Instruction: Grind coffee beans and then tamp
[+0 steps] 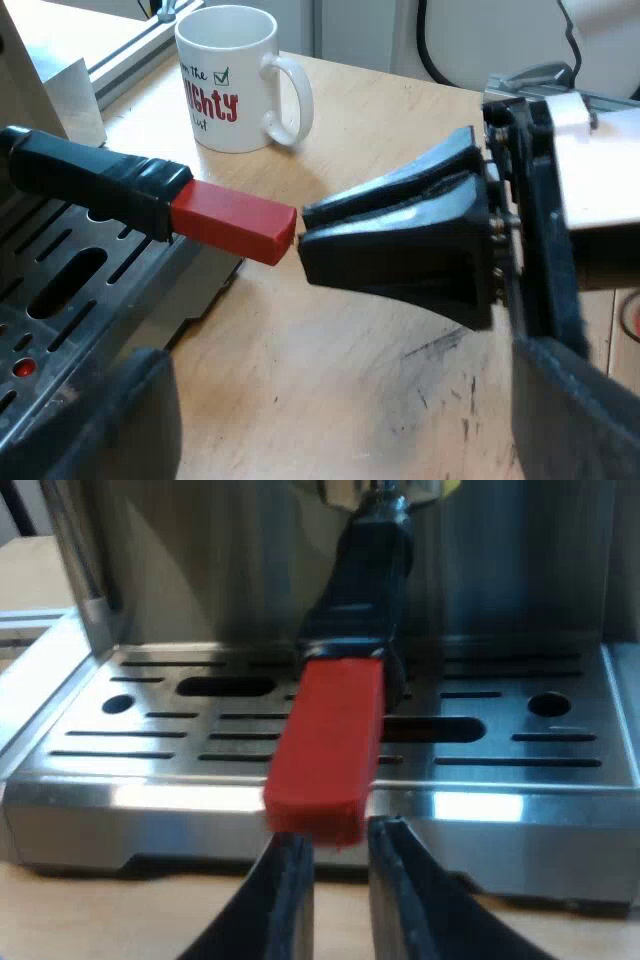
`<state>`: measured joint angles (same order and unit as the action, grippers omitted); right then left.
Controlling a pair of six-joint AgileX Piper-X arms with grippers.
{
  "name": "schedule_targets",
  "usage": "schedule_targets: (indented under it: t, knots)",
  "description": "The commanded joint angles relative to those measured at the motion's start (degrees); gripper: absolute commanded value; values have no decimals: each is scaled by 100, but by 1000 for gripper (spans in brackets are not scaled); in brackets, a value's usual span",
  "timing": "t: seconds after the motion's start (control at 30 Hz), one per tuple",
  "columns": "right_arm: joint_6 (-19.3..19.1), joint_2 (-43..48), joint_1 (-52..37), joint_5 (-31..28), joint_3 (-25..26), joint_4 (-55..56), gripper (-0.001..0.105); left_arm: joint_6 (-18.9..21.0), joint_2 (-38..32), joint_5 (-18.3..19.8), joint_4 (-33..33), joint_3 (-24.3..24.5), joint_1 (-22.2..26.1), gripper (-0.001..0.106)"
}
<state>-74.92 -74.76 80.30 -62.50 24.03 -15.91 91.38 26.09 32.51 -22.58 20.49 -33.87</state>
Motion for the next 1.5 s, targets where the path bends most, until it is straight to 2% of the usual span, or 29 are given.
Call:
schedule_targets:
  t: [0.03, 0.17, 0.33, 0.8, 1.23, 1.4, 1.5]
  knots:
    - [-139, -2, -278, 19, 85, -66, 17, -1, -17, 74, 13, 27, -13, 70]
    - [-282, -2, -412, 82, 136, -119, 17, -1, -17, 74, 13, 27, -13, 70]
    - [-753, -2, -552, 15, 136, -544, 17, -1, -17, 74, 13, 27, -13, 70]
    - [-765, -2, -679, -64, 136, -611, 17, -1, -17, 74, 13, 27, -13, 70]
    - [-669, -2, -108, -205, 136, 339, 17, -1, -17, 74, 13, 27, -13, 70]
    - [-320, 81, 226, -450, 136, 873, 17, -1, -17, 74, 13, 27, -13, 70]
    - [-318, 200, 361, -449, 136, 1141, 17, -1, -17, 74, 13, 27, -13, 70]
